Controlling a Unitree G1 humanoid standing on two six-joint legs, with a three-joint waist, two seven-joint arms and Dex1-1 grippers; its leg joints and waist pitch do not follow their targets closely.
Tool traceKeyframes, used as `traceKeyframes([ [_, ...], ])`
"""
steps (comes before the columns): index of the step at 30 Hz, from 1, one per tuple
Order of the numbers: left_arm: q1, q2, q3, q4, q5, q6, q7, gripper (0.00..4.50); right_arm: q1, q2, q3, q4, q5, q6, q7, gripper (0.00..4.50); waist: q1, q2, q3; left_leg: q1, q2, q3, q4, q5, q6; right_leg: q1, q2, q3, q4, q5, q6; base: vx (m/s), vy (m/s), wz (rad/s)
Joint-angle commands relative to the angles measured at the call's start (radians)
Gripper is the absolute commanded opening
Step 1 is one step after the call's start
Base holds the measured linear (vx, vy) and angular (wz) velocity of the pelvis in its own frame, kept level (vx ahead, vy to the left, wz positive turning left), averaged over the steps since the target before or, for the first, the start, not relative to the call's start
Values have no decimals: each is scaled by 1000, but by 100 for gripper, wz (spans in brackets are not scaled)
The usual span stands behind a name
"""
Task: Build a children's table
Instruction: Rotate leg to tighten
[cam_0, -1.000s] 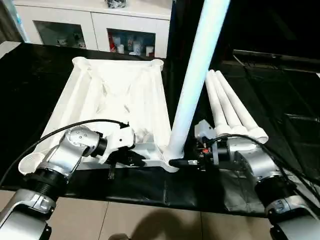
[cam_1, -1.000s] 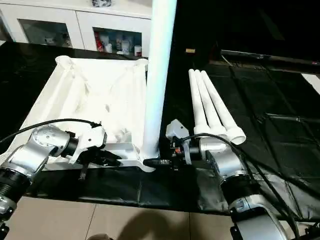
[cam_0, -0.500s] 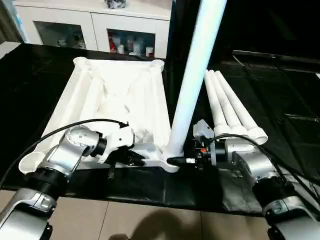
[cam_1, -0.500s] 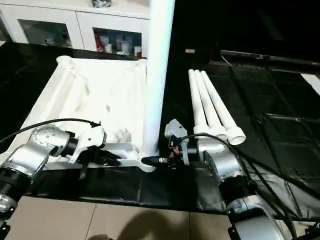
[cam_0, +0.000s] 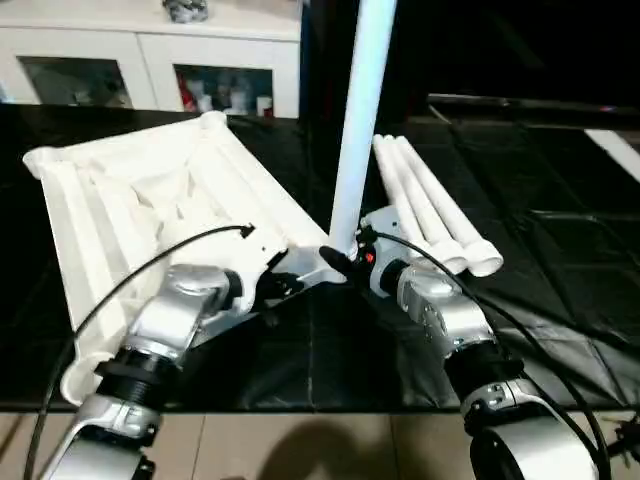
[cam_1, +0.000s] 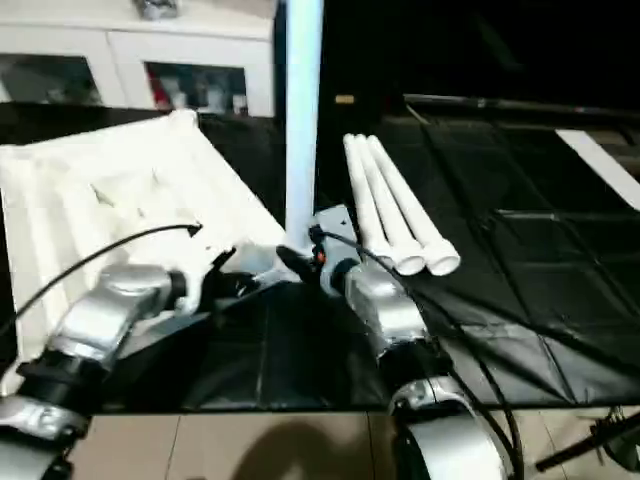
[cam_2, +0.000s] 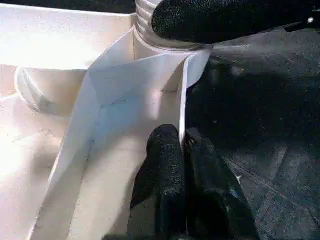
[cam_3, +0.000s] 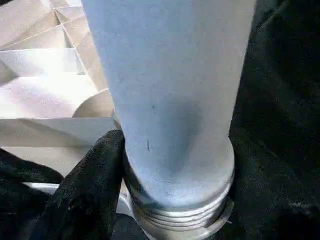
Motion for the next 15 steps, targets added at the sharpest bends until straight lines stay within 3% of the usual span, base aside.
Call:
traceKeyframes([
  [1,-25,-73,-32,-34,-27,-5,20,0,1,82,100,16,-7,22,62,342,4,6,-61,-1,36,-12,-61,-180,18,51,-86,55,-79,-245,-157,0,0,0],
  [4,-22,-32,-30,-33,-6,-10,19,0,20,66,83,7,-12,4,66,369,5,14,-59,1,36,-13,-63,-205,16,49,-86,54,-85,-279,-151,0,0,0],
  [7,-13,-8,-36,-42,-10,-28,-13,0,30,52,78,5,-5,-15,75,387,5,14,-59,2,37,-14,-65,-220,11,48,-87,55,-87,-291,-147,0,0,0],
  [8,-6,21,-40,-43,-18,-57,-60,0,62,22,73,-28,9,-35,128,413,5,13,-59,2,37,-15,-66,-226,13,50,-86,55,-88,-286,-143,0,0,0],
  [11,-6,48,-48,-30,-12,-87,-92,0,97,-12,71,-69,23,-54,185,434,10,11,-63,3,38,-12,-63,-198,26,51,-85,57,-81,-220,-152,0,0,0],
  [12,-4,67,-52,-23,-12,-105,-121,0,127,-44,68,-102,31,-86,231,443,12,10,-63,1,39,-12,-63,-177,32,52,-85,56,-75,-170,-172,0,0,0],
  [15,3,107,-69,-19,-18,-148,-201,0,167,-106,54,-144,48,-109,300,443,17,8,-61,2,38,-10,-61,-187,40,53,-85,56,-78,-186,-170,0,0,0],
])
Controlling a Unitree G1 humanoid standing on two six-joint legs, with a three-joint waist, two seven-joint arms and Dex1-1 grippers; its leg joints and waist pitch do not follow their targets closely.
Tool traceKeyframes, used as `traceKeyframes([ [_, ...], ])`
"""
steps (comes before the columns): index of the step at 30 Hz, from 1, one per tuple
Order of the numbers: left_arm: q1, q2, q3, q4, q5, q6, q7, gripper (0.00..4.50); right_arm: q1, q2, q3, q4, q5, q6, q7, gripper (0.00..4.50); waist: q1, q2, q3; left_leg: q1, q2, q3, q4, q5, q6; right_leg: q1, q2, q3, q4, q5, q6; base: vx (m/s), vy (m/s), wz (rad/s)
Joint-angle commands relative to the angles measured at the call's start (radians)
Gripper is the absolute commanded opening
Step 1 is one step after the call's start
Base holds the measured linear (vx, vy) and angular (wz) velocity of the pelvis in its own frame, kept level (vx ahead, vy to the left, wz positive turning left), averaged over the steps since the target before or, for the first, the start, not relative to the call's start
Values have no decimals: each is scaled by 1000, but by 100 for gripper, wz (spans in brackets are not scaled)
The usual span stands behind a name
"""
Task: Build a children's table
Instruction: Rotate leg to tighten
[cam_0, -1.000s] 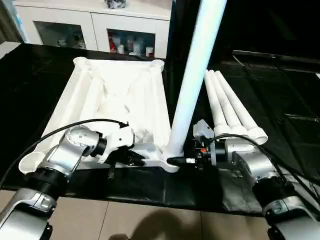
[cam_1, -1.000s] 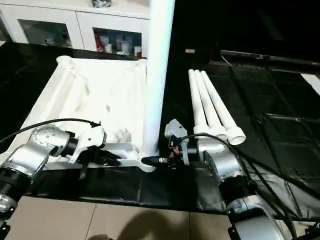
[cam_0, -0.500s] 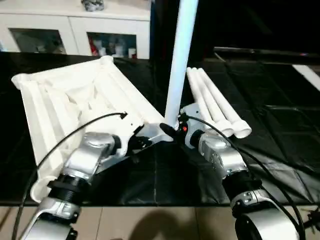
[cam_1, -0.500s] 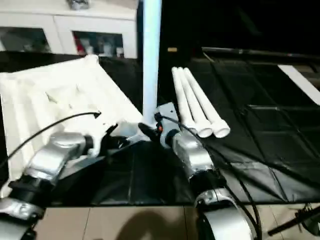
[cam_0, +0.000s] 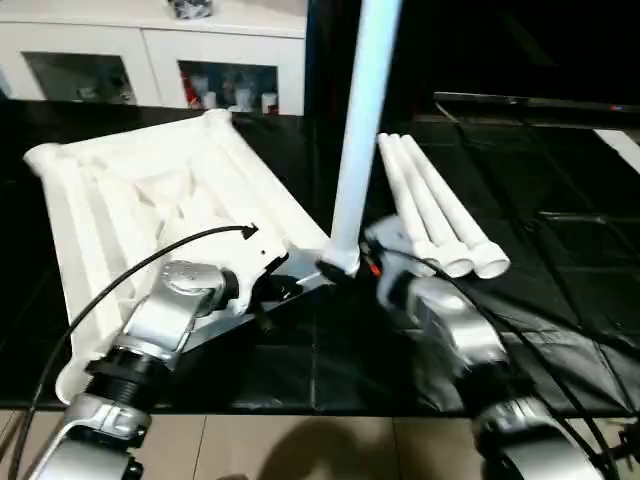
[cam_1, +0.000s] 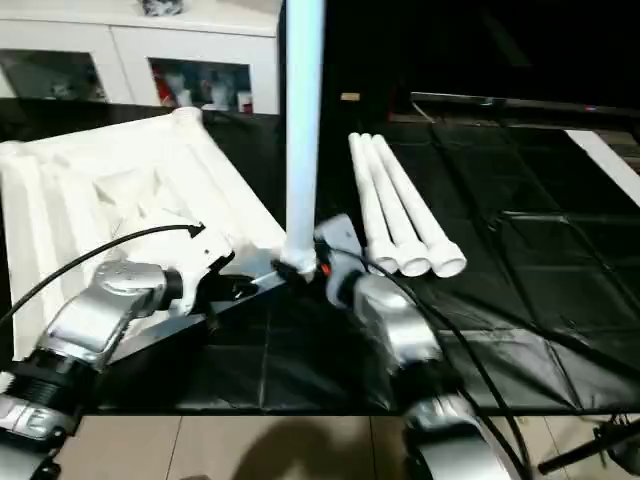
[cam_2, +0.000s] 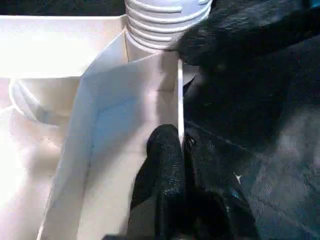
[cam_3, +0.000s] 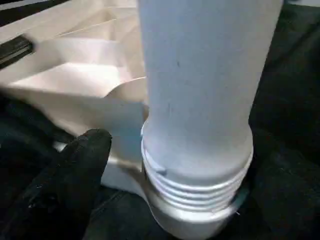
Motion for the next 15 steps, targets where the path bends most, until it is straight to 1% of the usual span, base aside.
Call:
traceKeyframes([
  [1,-2,20,-28,-1,-14,-72,-80,0,32,-39,20,-39,27,-4,99,443,4,10,-62,4,38,-10,-61,-191,43,56,-85,57,-78,-203,-167,0,0,0],
  [3,0,44,-40,5,-17,-110,-130,0,47,-80,16,-69,45,0,158,443,6,9,-61,3,38,-9,-60,-195,44,57,-85,57,-78,-214,-163,0,0,0],
  [4,0,52,-44,8,-16,-120,-145,0,52,-94,16,-81,51,6,181,443,8,9,-61,5,39,-10,-61,-202,41,55,-85,57,-79,-228,-162,0,0,0],
  [5,0,58,-48,11,-16,-127,-155,0,55,-103,16,-89,55,11,196,443,10,8,-59,6,39,-10,-62,-215,41,55,-86,57,-82,-253,-158,0,0,0],
  [6,0,70,-56,16,-16,-144,-180,0,61,-126,19,-105,61,15,230,443,10,6,-59,5,40,-9,-62,-213,40,55,-86,57,-82,-258,-156,0,0,0],
  [7,-1,79,-61,19,-16,-145,-199,0,65,-145,23,-119,66,18,263,443,14,7,-60,5,40,-10,-62,-208,41,55,-86,56,-81,-263,-154,0,0,0],
  [8,-5,98,-76,29,-13,-171,-237,0,74,-190,41,-150,76,30,350,443,16,7,-60,5,40,-10,-61,-202,42,55,-85,57,-80,-254,-155,0,0,0],
  [9,-6,105,-81,31,-17,-179,-259,0,73,-209,51,-157,76,31,385,443,20,6,-60,5,40,-9,-60,-203,46,56,-84,55,-81,-253,-153,0,0,0],
  [11,-6,108,-84,32,-19,-186,-273,0,72,-220,57,-160,75,31,404,443,25,6,-60,5,42,-7,-58,-191,50,54,-84,56,-77,-235,-159,0,0,0],
  [12,-7,116,-96,34,-30,-208,-318,0,54,-236,69,-152,72,28,432,443,25,5,-61,4,41,-8,-59,-190,47,55,-85,54,-76,-238,-163,0,0,0],
  [14,-8,122,-109,36,-34,-230,-352,0,33,-242,85,-135,62,10,451,443,26,5,-61,4,41,-8,-58,-190,44,55,-86,54,-77,-247,-165,0,0,0],
  [15,-8,122,-110,36,-34,-230,-353,0,33,-242,85,-135,62,10,452,443,26,2,-61,3,41,-7,-58,-191,45,54,-87,54,-78,-252,-165,0,0,0],
])
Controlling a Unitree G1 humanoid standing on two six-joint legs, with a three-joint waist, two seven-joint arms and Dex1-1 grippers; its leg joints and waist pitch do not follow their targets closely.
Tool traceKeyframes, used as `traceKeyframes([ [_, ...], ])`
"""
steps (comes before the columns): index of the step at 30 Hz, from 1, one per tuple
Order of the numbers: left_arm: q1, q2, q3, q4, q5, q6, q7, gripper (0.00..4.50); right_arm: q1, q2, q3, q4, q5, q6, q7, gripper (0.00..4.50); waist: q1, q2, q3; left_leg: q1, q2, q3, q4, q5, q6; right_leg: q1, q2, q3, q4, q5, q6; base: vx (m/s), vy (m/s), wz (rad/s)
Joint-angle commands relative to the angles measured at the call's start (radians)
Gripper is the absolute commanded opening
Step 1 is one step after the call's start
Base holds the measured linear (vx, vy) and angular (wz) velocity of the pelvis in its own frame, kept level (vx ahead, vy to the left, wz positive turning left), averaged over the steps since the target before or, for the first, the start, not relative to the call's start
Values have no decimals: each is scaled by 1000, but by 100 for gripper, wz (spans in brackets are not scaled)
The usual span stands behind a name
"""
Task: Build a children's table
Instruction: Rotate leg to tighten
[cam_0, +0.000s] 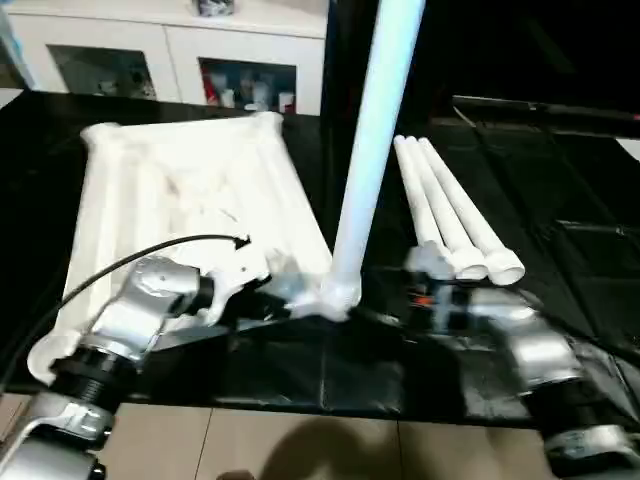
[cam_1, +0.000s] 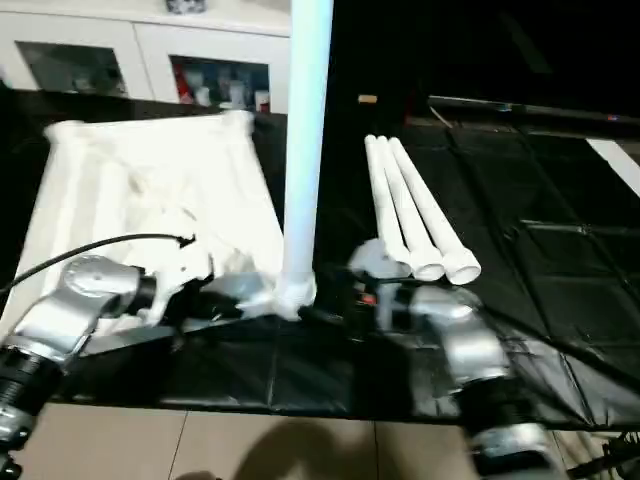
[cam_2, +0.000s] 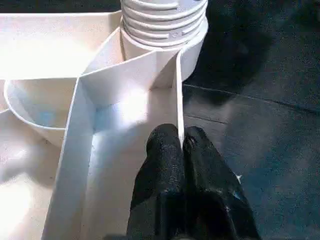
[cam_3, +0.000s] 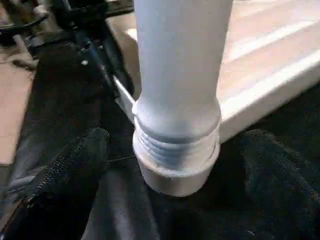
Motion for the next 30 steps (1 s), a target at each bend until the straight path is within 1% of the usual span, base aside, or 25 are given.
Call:
traceKeyframes([
  [1,-12,-5,-55,-6,-10,-33,-72,0,-28,-12,18,10,-7,-15,25,443,-1,6,-62,5,42,-8,-59,-189,43,53,-86,54,-77,-253,-166,0,0,0],
  [2,-13,-4,-57,-3,-10,-39,-80,0,-32,-12,23,14,-11,-19,32,443,1,7,-61,5,42,-8,-59,-194,41,52,-87,54,-78,-261,-166,0,0,0],
  [3,-16,-3,-64,2,-6,-50,-87,0,-38,-13,35,19,-16,-26,47,443,3,4,-61,6,43,-8,-60,-196,40,51,-86,54,-78,-269,-163,0,0,0],
  [5,-20,-3,-75,7,-6,-59,-109,0,-55,-6,55,36,-24,-36,74,443,8,7,-62,7,44,-7,-59,-194,39,50,-87,55,-77,-266,-164,0,0,0],
  [7,-23,-3,-79,11,-5,-67,-115,0,-63,-4,64,42,-28,-38,83,443,13,6,-62,9,45,-7,-59,-193,36,50,-87,55,-75,-256,-165,0,0,0],
  [8,-26,-3,-81,13,-6,-72,-125,0,-73,0,71,51,-29,-37,96,443,13,1,-63,7,44,-7,-60,-192,36,51,-86,54,-74,-253,-167,0,0,0],
  [9,-28,-3,-81,15,-5,-75,-129,0,-79,2,74,56,-29,-35,103,427,13,1,-63,5,44,-8,-59,-189,36,53,-86,54,-72,-252,-167,0,0,0],
  [11,-31,-3,-81,22,-2,-86,-136,0,-88,3,81,66,-28,-37,112,408,14,2,-63,4,44,-8,-59,-184,37,52,-88,54,-73,-252,-164,0,0,0],
  [13,-34,-2,-81,31,2,-97,-139,0,-97,3,90,80,-27,-40,131,402,15,1,-63,4,44,-8,-59,-187,35,52,-88,54,-73,-253,-163,0,0,0],
  [14,-34,-2,-81,31,2,-97,-139,0,-97,3,90,80,-27,-40,131,388,14,1,-63,4,44,-7,-59,-186,35,52,-88,54,-73,-255,-163,0,0,0],
  [15,-35,-2,-81,34,3,-99,-140,0,-101,2,92,85,-26,-40,139,365,15,1,-64,4,44,-8,-59,-184,34,53,-88,54,-72,-251,-162,0,0,0],
  [17,-37,-1,-81,38,2,-103,-140,0,-105,2,94,92,-25,-42,144,362,15,2,-64,4,44,-7,-58,-184,35,53,-88,54,-72,-252,-164,0,0,0],
  [18,-38,0,-80,46,2,-108,-139,0,-107,1,96,98,-22,-38,154,353,15,1,-63,5,44,-7,-58,-186,34,52,-87,53,-72,-257,-162,0,0,0],
  [20,-38,0,-79,49,2,-110,-139,0,-108,2,97,100,-22,-36,158,324,15,2,-63,5,44,-8,-58,-191,33,52,-88,53,-74,-271,-161,0,0,0],
  [21,-38,0,-79,51,3,-111,-139,0,-107,2,97,100,-22,-34,162,318,16,3,-63,5,44,-8,-58,-191,32,52,-89,54,-74,-271,-161,0,0,0],
  [22,-38,0,-79,51,3,-111,-139,0,-107,2,97,100,-22,-34,162,318,15,2,-63,4,44,-8,-59,-190,32,52,-87,54,-73,-267,-159,0,0,0],
  [23,-38,0,-78,52,3,-112,-138,0,-105,3,98,99,-21,-33,163,306,16,2,-63,4,44,-8,-59,-189,32,53,-88,54,-73,-264,-159,0,0,0],
  [25,-38,1,-76,56,2,-113,-138,0,-102,7,99,103,-18,-35,165,306,16,3,-63,5,44,-8,-59,-190,31,52,-88,54,-73,-261,-161,0,0,0],
  [26,-38,1,-76,58,2,-114,-138,0,-99,8,100,101,-15,-35,167,286,16,2,-63,5,44,-8,-58,-189,31,52,-88,54,-72,-260,-161,0,0,0],
  [27,-38,1,-75,60,1,-111,-137,0,-94,11,100,97,-10,-30,168,282,17,5,-64,4,44,-8,-58,-186,31,53,-88,54,-72,-257,-162,0,0,0],
  [30,-39,-5,-68,67,-5,-96,-124,0,-82,22,97,88,2,-17,164,274,17,4,-64,5,44,-8,-58,-186,32,52,-87,53,-72,-251,-165,0,0,0],
])
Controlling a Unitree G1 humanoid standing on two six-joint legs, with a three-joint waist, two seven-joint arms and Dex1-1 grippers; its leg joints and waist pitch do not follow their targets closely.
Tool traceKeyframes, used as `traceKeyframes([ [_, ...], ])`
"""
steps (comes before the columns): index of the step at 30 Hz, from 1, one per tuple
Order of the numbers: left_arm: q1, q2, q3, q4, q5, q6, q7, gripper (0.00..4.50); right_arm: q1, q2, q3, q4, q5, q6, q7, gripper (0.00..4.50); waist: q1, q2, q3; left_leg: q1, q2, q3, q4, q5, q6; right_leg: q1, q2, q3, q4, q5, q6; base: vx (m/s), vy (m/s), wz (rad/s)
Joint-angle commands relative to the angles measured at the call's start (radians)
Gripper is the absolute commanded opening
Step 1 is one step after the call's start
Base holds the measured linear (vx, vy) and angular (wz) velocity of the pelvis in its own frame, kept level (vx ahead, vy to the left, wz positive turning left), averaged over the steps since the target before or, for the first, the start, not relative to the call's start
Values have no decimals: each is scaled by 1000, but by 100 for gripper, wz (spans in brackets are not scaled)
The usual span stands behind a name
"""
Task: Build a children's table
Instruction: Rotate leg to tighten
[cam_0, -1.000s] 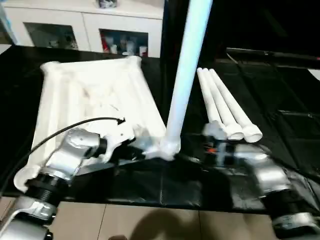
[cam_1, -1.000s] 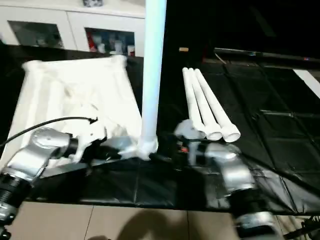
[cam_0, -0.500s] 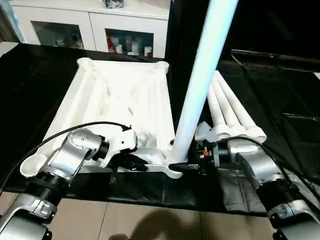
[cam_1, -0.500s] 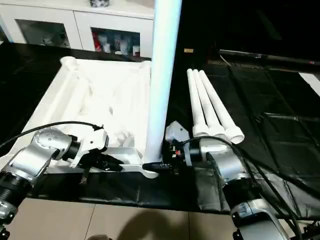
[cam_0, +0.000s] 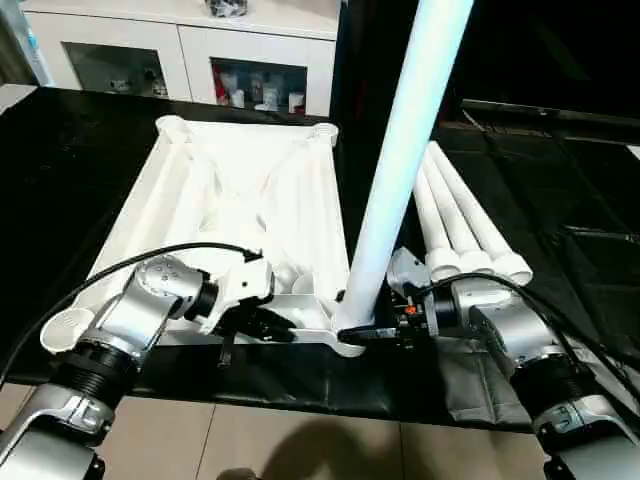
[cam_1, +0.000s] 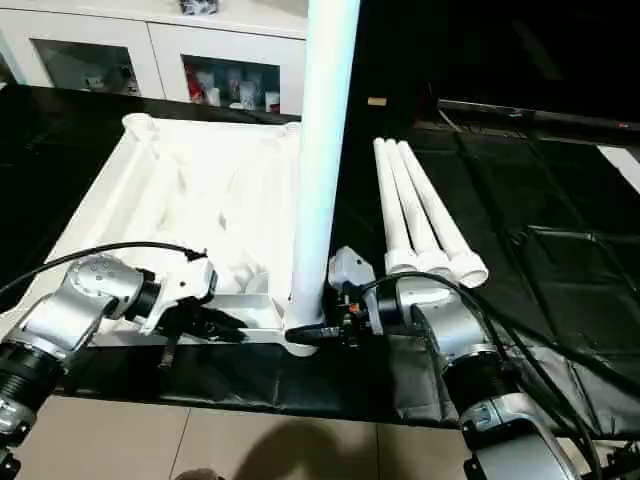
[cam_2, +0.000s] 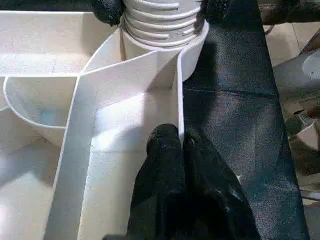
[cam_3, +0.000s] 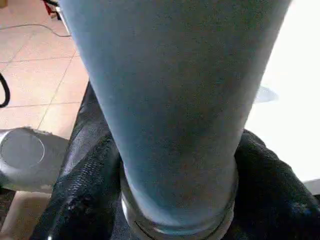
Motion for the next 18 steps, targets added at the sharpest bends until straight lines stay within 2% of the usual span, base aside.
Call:
traceKeyframes([
  [1,-10,-10,-23,9,11,10,-14,0,13,10,-1,-19,19,12,9,272,-4,7,-64,5,44,-8,-60,-187,31,52,-87,53,-73,-252,-165,0,0,0],
  [6,-5,-47,21,-7,-12,92,79,0,62,68,-13,-65,26,71,-101,271,-4,13,-61,9,44,-9,-63,-208,20,49,-87,54,-78,-272,-162,0,0,0],
  [8,-1,-86,56,-24,-30,153,159,0,61,119,-22,-35,-1,89,-223,271,-11,11,-59,10,42,-14,-67,-243,2,49,-90,53,-84,-354,-146,0,0,0],
  [9,-1,-86,56,-24,-30,153,159,0,61,119,-22,-35,-1,89,-223,271,-12,14,-59,11,42,-14,-67,-251,-3,48,-91,53,-87,-372,-142,0,0,0],
  [10,1,-106,70,-33,-34,174,200,0,56,149,-28,-19,-8,104,-278,271,-17,11,-56,9,40,-16,-69,-264,-8,49,-93,52,-92,-414,-129,0,0,0],
  [11,6,-146,98,-63,-44,232,277,0,31,213,-55,22,-1,118,-379,271,-23,14,-55,9,41,-19,-72,-273,-21,48,-95,50,-93,-447,-120,0,0,0],
  [12,9,-183,122,-90,-49,286,345,0,9,268,-80,47,12,139,-456,271,-31,13,-53,7,40,-20,-72,-284,-23,46,-95,50,-97,-471,-116,0,0,0],
  [13,9,-188,125,-94,-49,295,356,0,5,276,-85,51,15,143,-468,271,-43,11,-54,8,37,-24,-72,-295,-32,48,-98,45,-101,-512,-110,0,0,0],
  [14,12,-237,153,-132,-48,362,446,0,-30,340,-120,88,33,162,-561,270,-50,11,-56,5,36,-24,-70,-279,-27,50,-97,46,-103,-511,-101,0,0,0],
  [15,12,-237,153,-132,-48,362,446,0,-30,340,-120,88,33,162,-561,270,-52,7,-57,6,38,-23,-69,-272,-25,49,-96,47,-101,-498,-101,0,0,0],
  [16,11,-266,168,-151,-44,394,494,0,-48,365,-134,102,41,169,-596,270,-54,8,-55,8,35,-21,-67,-267,-13,44,-93,48,-104,-487,-105,0,0,0],
  [17,10,-290,178,-170,-41,425,530,0,-64,384,-141,115,44,172,-620,270,-54,10,-58,8,36,-18,-65,-248,-7,45,-94,51,-100,-454,-114,0,0,0],
  [18,11,-316,182,-195,-32,453,567,0,-78,400,-142,128,35,172,-648,270,-55,6,-61,2,37,-17,-65,-219,0,51,-90,51,-93,-399,-124,0,0,0],
])
